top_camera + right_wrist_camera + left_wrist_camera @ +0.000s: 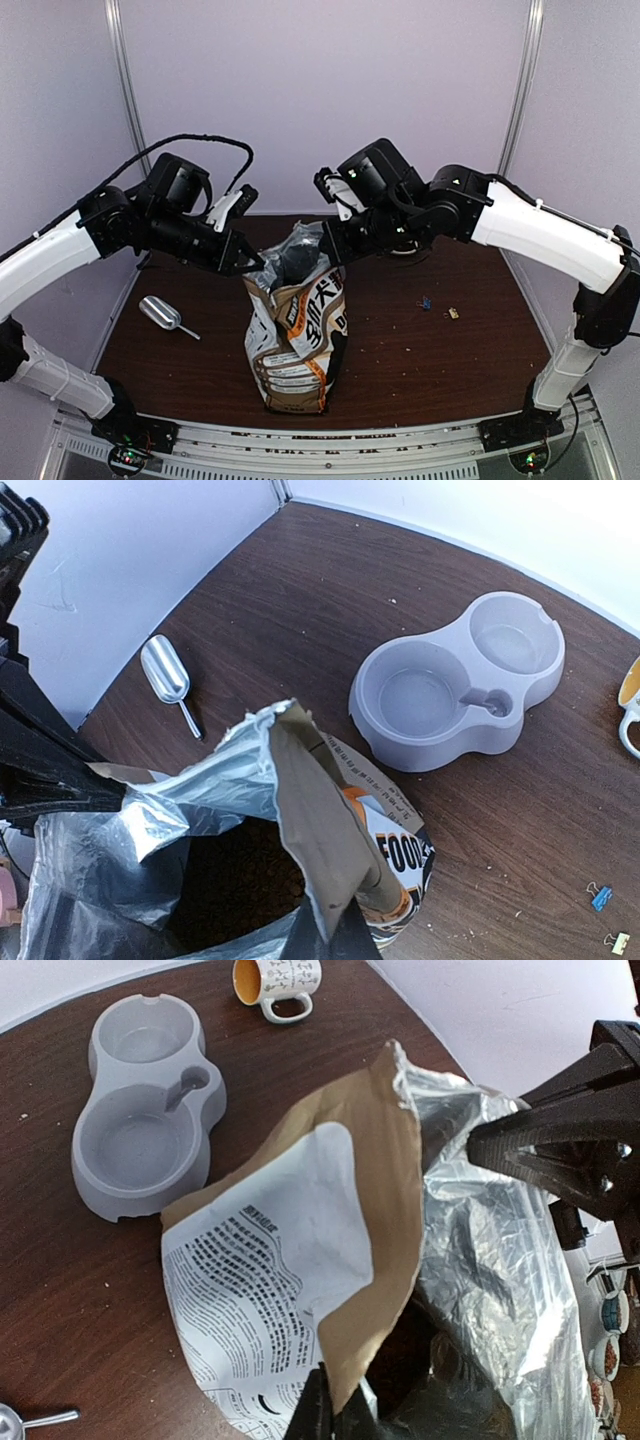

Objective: Serve the pet food
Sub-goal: Open the seal of the pet food bag, then place the pet food bag at the center of the board, then move the pet food bowl to the center of the board.

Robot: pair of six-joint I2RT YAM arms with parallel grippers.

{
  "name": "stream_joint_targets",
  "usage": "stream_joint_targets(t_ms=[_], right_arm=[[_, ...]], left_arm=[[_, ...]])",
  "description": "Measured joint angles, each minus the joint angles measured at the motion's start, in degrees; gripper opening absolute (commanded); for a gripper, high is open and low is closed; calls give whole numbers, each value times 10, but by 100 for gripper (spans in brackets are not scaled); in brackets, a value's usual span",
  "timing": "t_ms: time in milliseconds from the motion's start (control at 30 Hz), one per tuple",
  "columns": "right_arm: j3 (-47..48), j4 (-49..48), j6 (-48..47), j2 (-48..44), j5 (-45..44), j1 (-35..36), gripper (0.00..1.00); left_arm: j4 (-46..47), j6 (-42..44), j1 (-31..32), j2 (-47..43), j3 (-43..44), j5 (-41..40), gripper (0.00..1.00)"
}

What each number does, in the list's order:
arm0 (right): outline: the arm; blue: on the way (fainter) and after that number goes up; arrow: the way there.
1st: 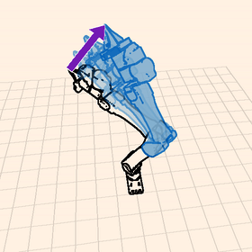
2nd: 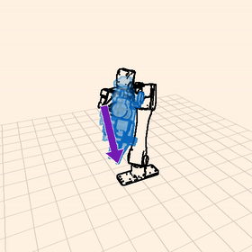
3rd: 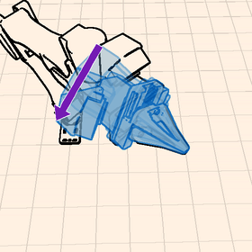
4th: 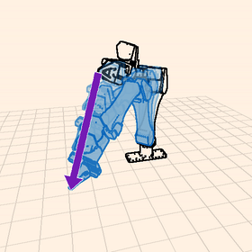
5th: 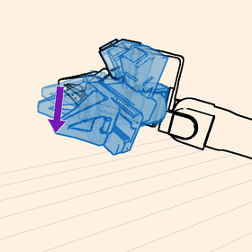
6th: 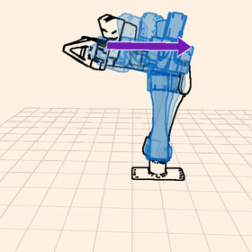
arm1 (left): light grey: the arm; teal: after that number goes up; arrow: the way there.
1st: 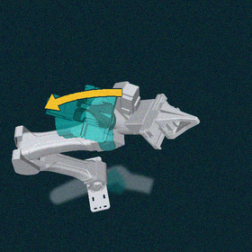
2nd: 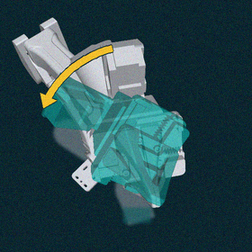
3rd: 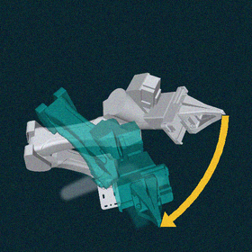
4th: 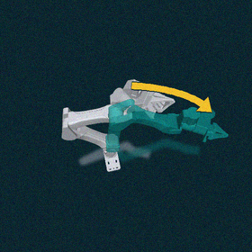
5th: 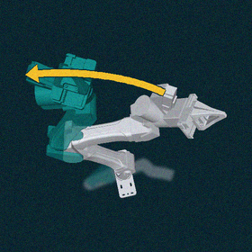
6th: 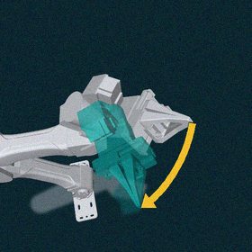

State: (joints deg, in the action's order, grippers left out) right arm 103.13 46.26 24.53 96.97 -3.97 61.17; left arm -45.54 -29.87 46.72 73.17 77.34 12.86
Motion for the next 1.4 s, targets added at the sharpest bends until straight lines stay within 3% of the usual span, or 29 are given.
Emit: stream_joint_targets(t_ms=[633, 667, 867, 1000, 1067, 1267, 1400], right_arm=[[83, -1, -23, 69, -38, 9, 0], [84, -8, -26, 73, -35, 9, 2], [107, -34, -44, 84, -34, 6, 41], [108, -47, -49, 65, -51, -3, 57], [96, -54, -47, 47, -56, -6, 63], [21, -74, -47, -14, -66, -25, 73], [-19, -77, -37, -23, -70, -49, 78]], left_arm=[[-78, 49, -21, -40, 27, -130, 0], [-81, 49, -23, -44, 27, -133, 0], [-92, 54, -54, -70, 15, -152, 0], [-89, 56, -74, -86, 0, -157, 0], [-84, 56, -77, -89, -3, -157, 11], [-16, 64, -87, -103, -7, -154, 64], [0, 79, -98, -110, 22, -144, 84]])
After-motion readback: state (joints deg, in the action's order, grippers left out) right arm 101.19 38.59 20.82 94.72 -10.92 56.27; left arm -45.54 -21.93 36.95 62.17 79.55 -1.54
